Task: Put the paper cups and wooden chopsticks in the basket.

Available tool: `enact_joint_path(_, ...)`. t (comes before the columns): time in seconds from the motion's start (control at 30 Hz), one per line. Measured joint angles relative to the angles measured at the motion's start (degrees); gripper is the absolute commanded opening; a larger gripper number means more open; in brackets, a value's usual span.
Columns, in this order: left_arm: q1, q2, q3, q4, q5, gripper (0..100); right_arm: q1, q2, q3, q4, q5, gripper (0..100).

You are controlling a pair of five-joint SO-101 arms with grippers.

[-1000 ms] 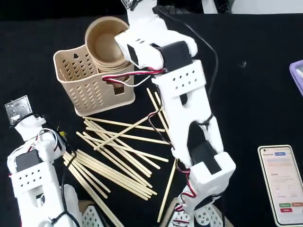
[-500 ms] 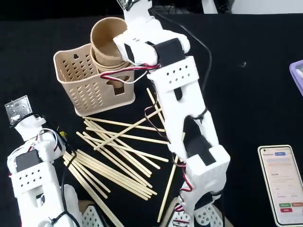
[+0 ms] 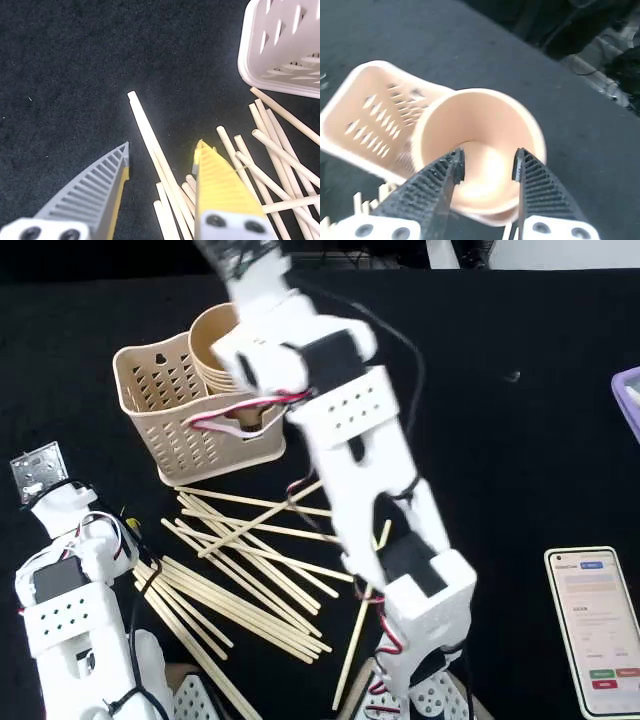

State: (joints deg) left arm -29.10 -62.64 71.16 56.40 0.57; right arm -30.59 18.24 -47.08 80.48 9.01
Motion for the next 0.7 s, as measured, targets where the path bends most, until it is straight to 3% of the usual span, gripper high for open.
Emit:
enact_joint_path(0.47, 0.0, 0.0, 0.0, 0.0, 0.0, 22, -1.3, 0.0, -0.2, 5.9, -0.1, 17.7)
enact_joint_path(0.7, 0.0, 0.0, 0.8, 0.0, 0.0, 22, -1.3, -5.0, -8.2, 9.9, 1.8, 17.7)
